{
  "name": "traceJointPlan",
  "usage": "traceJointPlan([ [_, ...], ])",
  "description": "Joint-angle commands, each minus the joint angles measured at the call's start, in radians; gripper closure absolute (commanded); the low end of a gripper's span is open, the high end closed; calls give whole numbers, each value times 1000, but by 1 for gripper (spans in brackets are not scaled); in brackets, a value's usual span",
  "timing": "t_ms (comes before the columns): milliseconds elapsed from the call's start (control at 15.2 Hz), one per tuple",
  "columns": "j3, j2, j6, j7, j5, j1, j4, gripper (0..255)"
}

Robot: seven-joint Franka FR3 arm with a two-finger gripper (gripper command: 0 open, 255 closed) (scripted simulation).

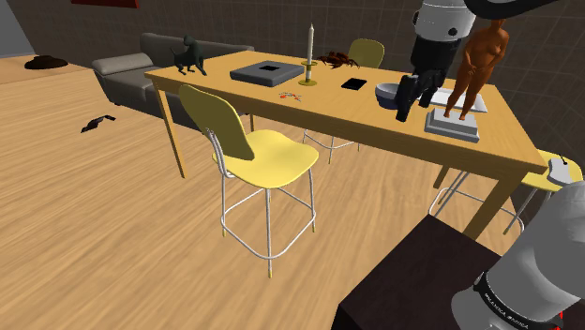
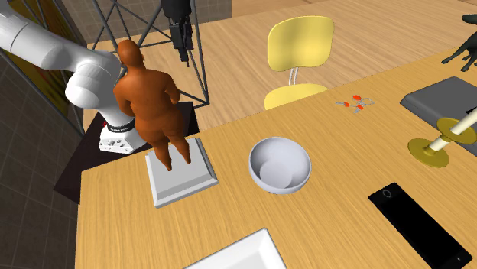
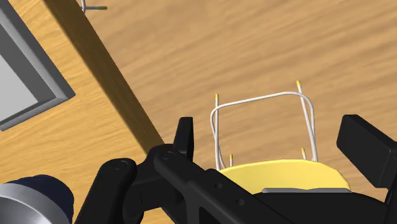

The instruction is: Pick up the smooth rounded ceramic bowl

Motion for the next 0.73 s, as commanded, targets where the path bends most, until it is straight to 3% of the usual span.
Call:
traceJointPlan([
  [0, 0, 0, 0, 0, 0, 0, 0, 0],
  [660, -151, 285, 149, -144, -66, -66, 169, 0],
])
